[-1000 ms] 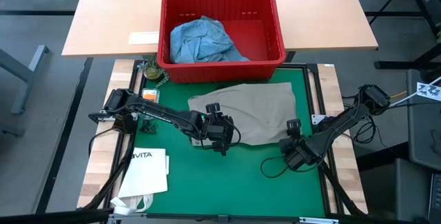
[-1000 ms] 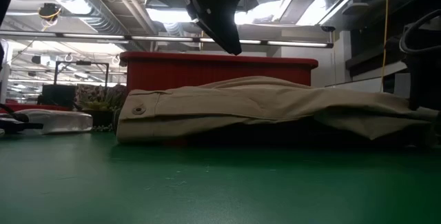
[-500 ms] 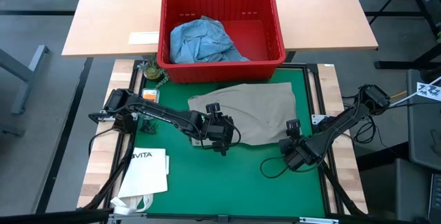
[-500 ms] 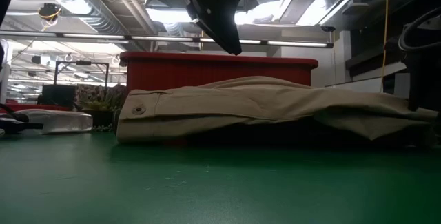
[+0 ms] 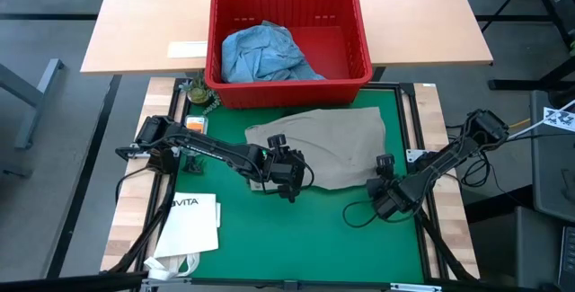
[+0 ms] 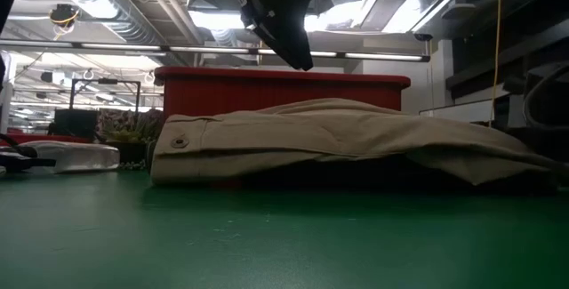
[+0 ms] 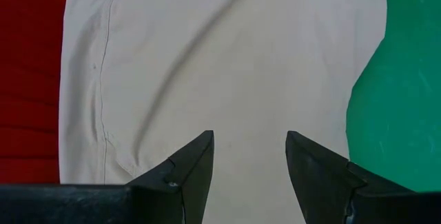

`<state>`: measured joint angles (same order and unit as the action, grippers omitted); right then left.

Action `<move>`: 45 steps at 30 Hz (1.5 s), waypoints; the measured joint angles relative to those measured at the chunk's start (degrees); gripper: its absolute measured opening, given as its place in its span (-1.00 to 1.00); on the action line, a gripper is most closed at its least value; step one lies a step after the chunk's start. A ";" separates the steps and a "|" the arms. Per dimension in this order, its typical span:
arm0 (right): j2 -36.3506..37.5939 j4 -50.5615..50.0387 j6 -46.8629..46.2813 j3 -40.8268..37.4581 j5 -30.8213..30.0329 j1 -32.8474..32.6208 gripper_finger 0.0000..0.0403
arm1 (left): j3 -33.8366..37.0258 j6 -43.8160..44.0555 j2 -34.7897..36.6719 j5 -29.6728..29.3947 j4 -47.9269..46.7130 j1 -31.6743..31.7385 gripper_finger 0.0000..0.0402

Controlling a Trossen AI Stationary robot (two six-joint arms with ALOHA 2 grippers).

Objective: Fold Laundry from Bin
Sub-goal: Fold the gray shorts

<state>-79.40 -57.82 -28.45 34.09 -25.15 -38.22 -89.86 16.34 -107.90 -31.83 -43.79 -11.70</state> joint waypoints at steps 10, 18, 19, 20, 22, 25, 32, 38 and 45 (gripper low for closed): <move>0.13 5.90 -0.42 -4.30 -1.85 -0.07 -0.14 | 0.00 0.00 0.00 -0.01 0.00 0.00 -0.13; -0.09 5.11 -0.44 -4.77 -4.09 0.07 -0.68 | 0.00 0.00 0.00 0.00 0.00 0.00 -0.13; -0.07 5.26 -0.44 -4.72 -4.33 0.09 -0.76 | 0.00 0.00 0.00 -0.01 -0.02 0.00 -0.13; -0.07 5.29 -0.27 -4.70 -4.39 0.09 -0.84 | 0.00 0.00 0.00 -0.01 -0.01 0.00 -0.13; -0.07 5.29 -0.16 -4.70 -4.40 0.07 -0.95 | 0.00 0.00 0.00 -0.01 0.00 0.00 -0.13; -0.07 5.29 0.00 -4.70 -4.41 0.04 -0.94 | 0.00 0.00 0.00 -0.01 -0.02 0.00 -0.13; -0.07 5.18 0.33 -4.63 -4.31 0.04 -0.98 | 0.00 0.00 0.00 -0.01 -0.01 0.00 -0.13; -0.02 5.18 0.39 -4.57 -3.19 0.04 -0.98 | 0.00 0.00 0.00 -0.01 0.00 0.00 -0.13; -0.02 1.62 0.83 -1.38 0.74 0.04 -0.99 | 0.00 0.00 0.00 -0.01 -0.02 0.00 -0.13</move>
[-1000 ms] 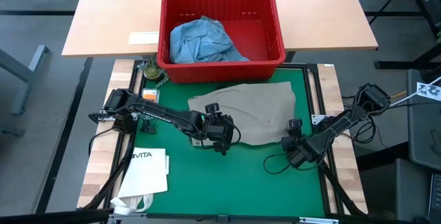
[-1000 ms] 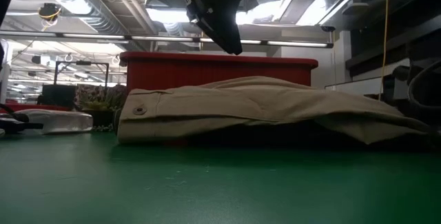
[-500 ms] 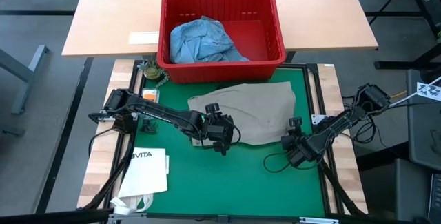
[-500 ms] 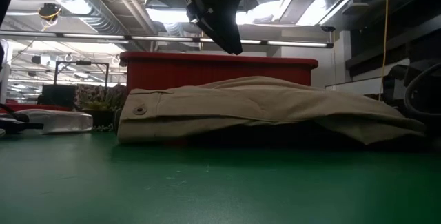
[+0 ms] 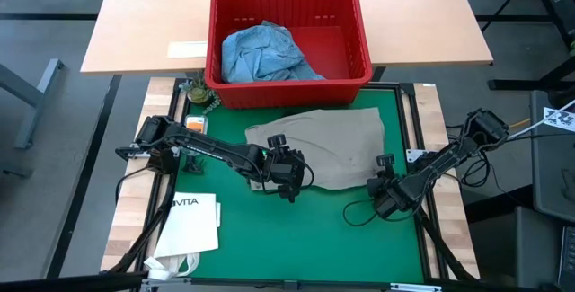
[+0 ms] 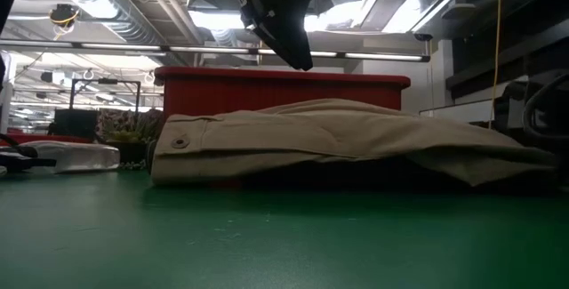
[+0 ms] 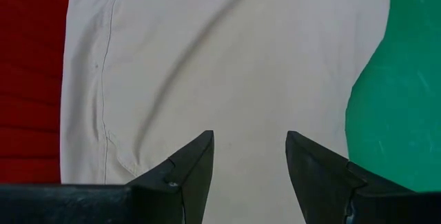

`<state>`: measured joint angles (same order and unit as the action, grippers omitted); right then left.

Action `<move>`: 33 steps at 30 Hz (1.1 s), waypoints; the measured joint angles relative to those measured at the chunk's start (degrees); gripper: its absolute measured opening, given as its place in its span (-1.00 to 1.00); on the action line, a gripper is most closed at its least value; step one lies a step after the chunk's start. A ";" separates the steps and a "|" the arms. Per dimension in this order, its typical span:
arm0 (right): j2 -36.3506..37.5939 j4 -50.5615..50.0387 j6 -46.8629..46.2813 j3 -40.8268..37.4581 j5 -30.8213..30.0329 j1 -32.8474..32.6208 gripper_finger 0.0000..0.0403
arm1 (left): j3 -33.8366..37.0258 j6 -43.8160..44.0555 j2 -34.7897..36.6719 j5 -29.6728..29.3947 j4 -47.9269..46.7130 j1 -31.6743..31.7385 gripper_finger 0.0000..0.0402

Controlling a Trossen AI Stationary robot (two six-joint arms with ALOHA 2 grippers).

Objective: Fold Laundry from Bin
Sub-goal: Fold the gray shorts

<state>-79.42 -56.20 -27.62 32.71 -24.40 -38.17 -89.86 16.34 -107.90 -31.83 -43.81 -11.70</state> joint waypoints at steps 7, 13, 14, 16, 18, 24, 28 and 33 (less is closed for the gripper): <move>0.02 -4.84 2.54 2.88 -1.70 -0.04 -0.98 | 0.00 0.00 0.00 0.00 0.00 0.00 -0.13; 0.02 -4.24 2.41 2.78 -0.99 -0.04 -0.79 | 0.00 0.00 0.00 0.00 0.00 0.00 -0.13; 0.02 -4.00 2.39 2.78 -0.31 -0.04 -0.73 | 0.00 0.00 0.00 0.00 0.00 0.00 -0.13; 0.02 -3.43 2.33 2.78 1.39 -0.04 -0.58 | 0.00 0.00 0.00 0.00 0.00 0.00 -0.13; 0.02 -3.16 2.11 2.78 2.40 -0.04 -0.39 | 0.00 0.00 0.00 0.01 0.00 0.00 -0.13; 0.02 -0.53 -0.22 2.78 0.74 -0.04 0.18 | 0.00 0.00 0.00 0.00 0.00 0.00 -0.13; 0.02 0.67 -1.22 2.78 -3.20 -0.04 0.44 | 0.00 0.00 0.00 0.00 0.00 0.00 -0.13; 0.04 1.15 -2.05 1.83 -6.43 -0.04 0.54 | 0.00 0.02 0.00 0.01 0.00 0.00 -0.13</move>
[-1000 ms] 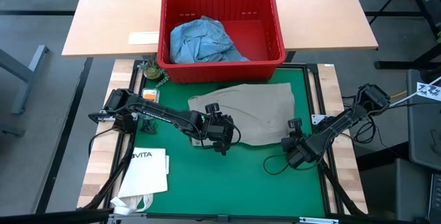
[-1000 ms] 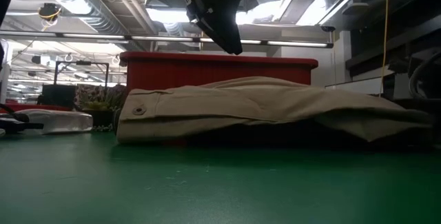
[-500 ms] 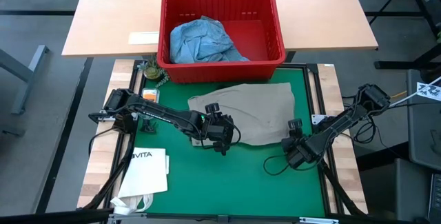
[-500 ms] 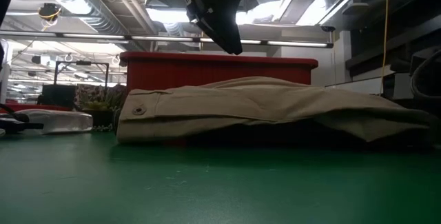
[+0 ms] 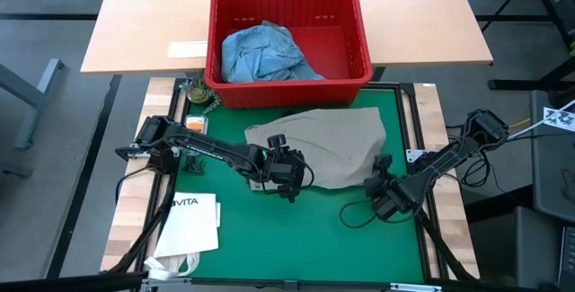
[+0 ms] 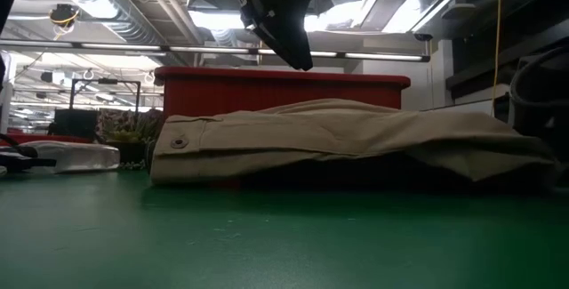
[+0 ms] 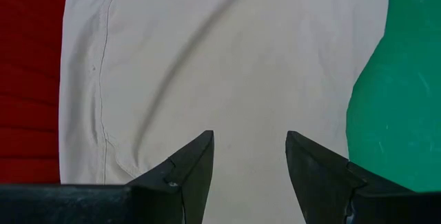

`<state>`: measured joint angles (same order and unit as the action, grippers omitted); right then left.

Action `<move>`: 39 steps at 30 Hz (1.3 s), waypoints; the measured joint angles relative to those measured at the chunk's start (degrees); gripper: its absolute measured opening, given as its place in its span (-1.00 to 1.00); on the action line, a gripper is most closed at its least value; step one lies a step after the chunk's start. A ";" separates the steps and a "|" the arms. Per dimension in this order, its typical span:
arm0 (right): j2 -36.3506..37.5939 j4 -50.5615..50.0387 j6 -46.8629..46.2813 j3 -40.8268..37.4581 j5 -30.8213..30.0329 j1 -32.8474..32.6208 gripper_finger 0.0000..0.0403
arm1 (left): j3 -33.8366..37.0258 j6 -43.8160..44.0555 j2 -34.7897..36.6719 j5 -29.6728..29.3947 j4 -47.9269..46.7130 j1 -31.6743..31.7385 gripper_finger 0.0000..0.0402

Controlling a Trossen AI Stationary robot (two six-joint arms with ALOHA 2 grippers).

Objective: Fold Laundry from Bin
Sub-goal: Fold the gray shorts

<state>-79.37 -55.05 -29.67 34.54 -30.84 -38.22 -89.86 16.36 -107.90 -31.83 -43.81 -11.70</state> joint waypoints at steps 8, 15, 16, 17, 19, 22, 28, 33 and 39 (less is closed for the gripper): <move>0.09 0.26 -7.56 -4.56 -0.62 -0.02 0.40 | 0.00 0.00 0.00 0.00 0.00 0.00 -0.13; -0.04 -0.06 -11.88 -6.97 -4.57 0.06 0.07 | 0.00 0.00 0.00 -0.01 0.15 0.00 -0.13; -0.03 0.52 -12.47 -7.26 -5.17 0.04 0.01 | 0.00 0.00 0.00 -0.01 0.15 0.00 -0.13; 0.00 1.34 -13.16 -7.63 -5.63 0.04 -0.06 | 0.00 0.00 0.00 -0.01 0.17 0.00 -0.13; -0.02 2.03 -13.83 -8.52 -5.52 0.04 -0.19 | 0.00 0.00 0.00 -0.01 0.15 0.00 -0.13; -0.02 3.04 -13.81 -9.21 -4.25 0.04 -0.38 | 0.00 0.00 0.00 -0.01 0.17 0.00 -0.13; -0.02 3.36 -11.96 -9.26 -2.00 0.02 -0.85 | 0.00 0.00 0.00 -0.01 0.17 0.00 -0.13; -0.02 2.95 -8.74 -8.65 1.14 0.02 -0.91 | 0.00 0.00 0.00 -0.01 0.17 0.00 -0.13; -0.02 -4.13 -6.90 -3.20 5.92 0.04 -0.97 | 0.00 -0.01 0.00 -0.01 0.17 0.00 -0.13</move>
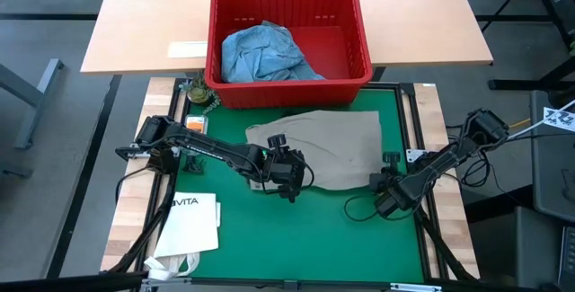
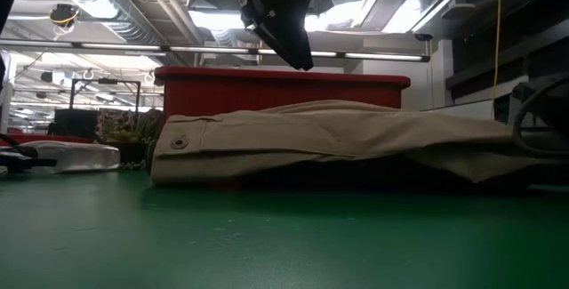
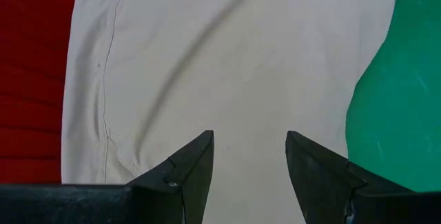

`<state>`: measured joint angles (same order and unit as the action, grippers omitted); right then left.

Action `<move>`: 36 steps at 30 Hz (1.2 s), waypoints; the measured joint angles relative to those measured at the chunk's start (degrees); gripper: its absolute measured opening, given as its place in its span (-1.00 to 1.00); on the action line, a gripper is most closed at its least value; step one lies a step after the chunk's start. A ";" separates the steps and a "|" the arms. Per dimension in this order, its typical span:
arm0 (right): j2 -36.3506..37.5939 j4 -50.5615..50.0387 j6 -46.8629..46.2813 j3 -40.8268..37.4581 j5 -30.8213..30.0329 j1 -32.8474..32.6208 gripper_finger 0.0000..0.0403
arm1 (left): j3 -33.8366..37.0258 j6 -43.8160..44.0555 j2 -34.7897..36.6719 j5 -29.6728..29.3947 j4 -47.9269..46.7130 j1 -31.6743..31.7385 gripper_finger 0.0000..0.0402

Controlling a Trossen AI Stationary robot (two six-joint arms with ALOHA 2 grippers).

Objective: Fold Laundry from Bin
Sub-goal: Fold the gray shorts

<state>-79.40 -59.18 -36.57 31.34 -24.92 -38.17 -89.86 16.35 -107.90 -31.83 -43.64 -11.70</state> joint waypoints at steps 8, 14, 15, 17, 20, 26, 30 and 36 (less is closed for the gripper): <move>0.00 -11.63 1.04 9.76 6.86 -0.04 -0.98 | 0.00 -0.32 0.00 -0.02 0.19 -1.11 -0.13; 0.00 -14.50 5.45 16.96 12.60 -0.05 -0.98 | 0.00 -0.45 0.00 0.02 2.68 -3.96 -0.13; 0.00 -14.77 6.31 18.08 12.58 -0.04 -0.98 | 0.00 -0.46 0.00 0.00 3.61 -4.48 -0.13; 0.00 -15.75 6.93 20.25 11.73 -0.04 -0.97 | 0.00 -0.48 0.00 0.00 5.66 -5.59 -0.13; 0.00 -18.95 6.97 23.10 8.60 -0.04 -0.98 | 0.00 -0.48 0.00 0.04 9.21 -6.97 -0.13; 0.00 -27.00 5.25 27.93 2.27 -0.04 -0.98 | 0.00 -0.45 0.00 0.02 14.10 -7.83 -0.13; 0.00 -29.39 3.87 29.72 -1.63 -0.04 -0.98 | 0.11 -0.41 0.00 -0.41 13.96 -6.21 -0.13; 0.00 -29.39 2.81 30.26 -8.45 -0.04 -0.98 | 1.78 0.69 -0.40 -0.56 14.50 -1.49 -0.13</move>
<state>-79.40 -88.58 -33.77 61.60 -33.37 -38.22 -88.08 17.04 -108.30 -32.40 -29.14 -13.20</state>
